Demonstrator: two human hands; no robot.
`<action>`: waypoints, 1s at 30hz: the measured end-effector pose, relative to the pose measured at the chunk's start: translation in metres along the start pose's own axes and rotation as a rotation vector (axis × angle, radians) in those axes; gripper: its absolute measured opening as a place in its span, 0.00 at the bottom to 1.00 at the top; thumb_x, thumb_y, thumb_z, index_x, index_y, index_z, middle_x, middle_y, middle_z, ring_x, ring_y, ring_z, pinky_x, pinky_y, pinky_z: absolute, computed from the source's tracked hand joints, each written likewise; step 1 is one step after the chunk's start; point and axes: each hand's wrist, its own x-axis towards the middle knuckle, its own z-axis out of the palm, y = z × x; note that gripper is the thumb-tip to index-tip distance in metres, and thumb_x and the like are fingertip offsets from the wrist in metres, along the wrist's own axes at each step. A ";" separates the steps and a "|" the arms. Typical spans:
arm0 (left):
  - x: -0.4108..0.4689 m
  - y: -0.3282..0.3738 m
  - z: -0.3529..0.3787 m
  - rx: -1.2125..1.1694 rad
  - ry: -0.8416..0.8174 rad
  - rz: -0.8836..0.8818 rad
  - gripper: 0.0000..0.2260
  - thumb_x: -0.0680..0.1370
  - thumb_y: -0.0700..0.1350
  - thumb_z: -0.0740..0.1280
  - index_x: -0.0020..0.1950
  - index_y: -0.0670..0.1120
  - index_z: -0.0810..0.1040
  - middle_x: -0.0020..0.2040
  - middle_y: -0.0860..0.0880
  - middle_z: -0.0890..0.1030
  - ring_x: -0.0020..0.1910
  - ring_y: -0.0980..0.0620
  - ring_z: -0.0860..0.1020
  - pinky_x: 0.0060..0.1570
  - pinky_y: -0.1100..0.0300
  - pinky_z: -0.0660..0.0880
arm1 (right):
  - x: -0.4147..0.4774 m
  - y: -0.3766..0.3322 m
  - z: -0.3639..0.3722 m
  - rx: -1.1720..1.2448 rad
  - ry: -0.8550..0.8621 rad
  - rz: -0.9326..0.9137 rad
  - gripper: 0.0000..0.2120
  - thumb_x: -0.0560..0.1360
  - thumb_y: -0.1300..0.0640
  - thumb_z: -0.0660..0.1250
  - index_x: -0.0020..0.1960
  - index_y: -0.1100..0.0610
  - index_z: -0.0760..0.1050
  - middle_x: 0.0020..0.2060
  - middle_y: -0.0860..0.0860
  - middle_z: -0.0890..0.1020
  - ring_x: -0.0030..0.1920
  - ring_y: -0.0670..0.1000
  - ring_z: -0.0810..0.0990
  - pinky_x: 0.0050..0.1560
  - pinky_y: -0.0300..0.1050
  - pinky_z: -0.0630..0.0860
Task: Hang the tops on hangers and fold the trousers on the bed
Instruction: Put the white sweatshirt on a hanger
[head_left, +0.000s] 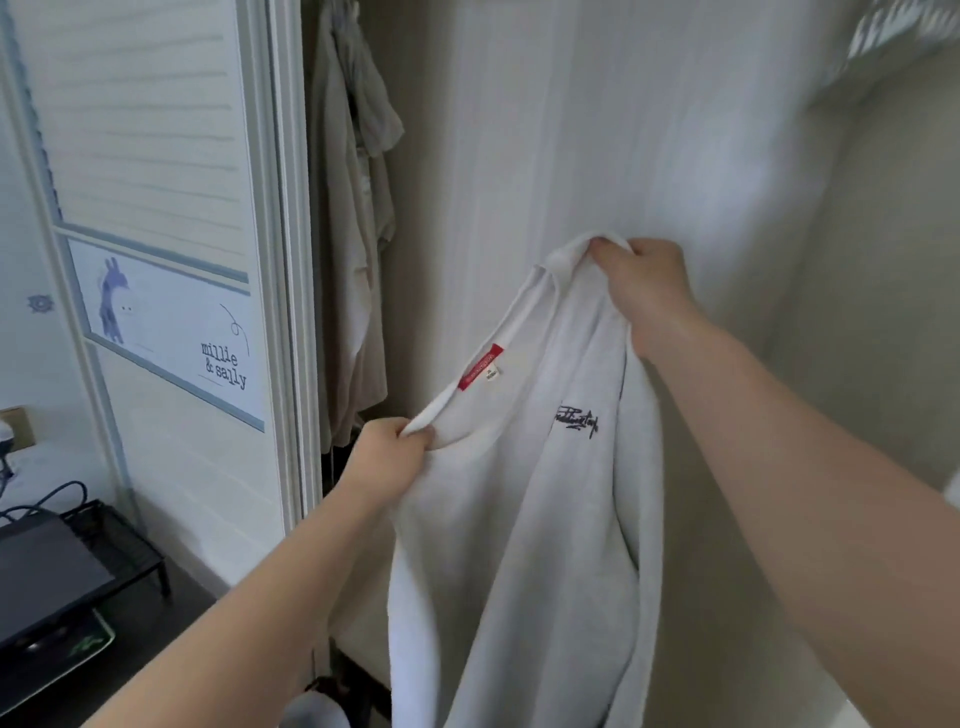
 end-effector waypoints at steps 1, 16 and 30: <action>0.008 0.010 -0.005 -0.054 0.032 -0.003 0.16 0.80 0.49 0.65 0.49 0.34 0.81 0.40 0.40 0.82 0.37 0.43 0.79 0.39 0.52 0.76 | 0.008 -0.003 -0.004 -0.009 0.023 -0.007 0.18 0.75 0.55 0.70 0.31 0.52 0.65 0.32 0.53 0.64 0.35 0.49 0.65 0.36 0.44 0.58; 0.091 0.274 -0.025 -0.226 0.150 0.545 0.17 0.81 0.47 0.62 0.42 0.34 0.76 0.36 0.47 0.73 0.36 0.50 0.69 0.38 0.56 0.67 | 0.106 -0.096 -0.032 -0.421 0.098 -0.052 0.10 0.78 0.64 0.58 0.52 0.64 0.78 0.45 0.56 0.78 0.47 0.59 0.78 0.45 0.43 0.71; 0.179 0.393 -0.010 -0.025 0.107 0.783 0.18 0.83 0.49 0.63 0.37 0.40 0.74 0.30 0.46 0.72 0.36 0.43 0.72 0.35 0.54 0.63 | 0.184 -0.186 -0.072 -1.505 0.576 -0.500 0.18 0.73 0.55 0.64 0.62 0.53 0.68 0.60 0.56 0.72 0.63 0.59 0.68 0.58 0.53 0.64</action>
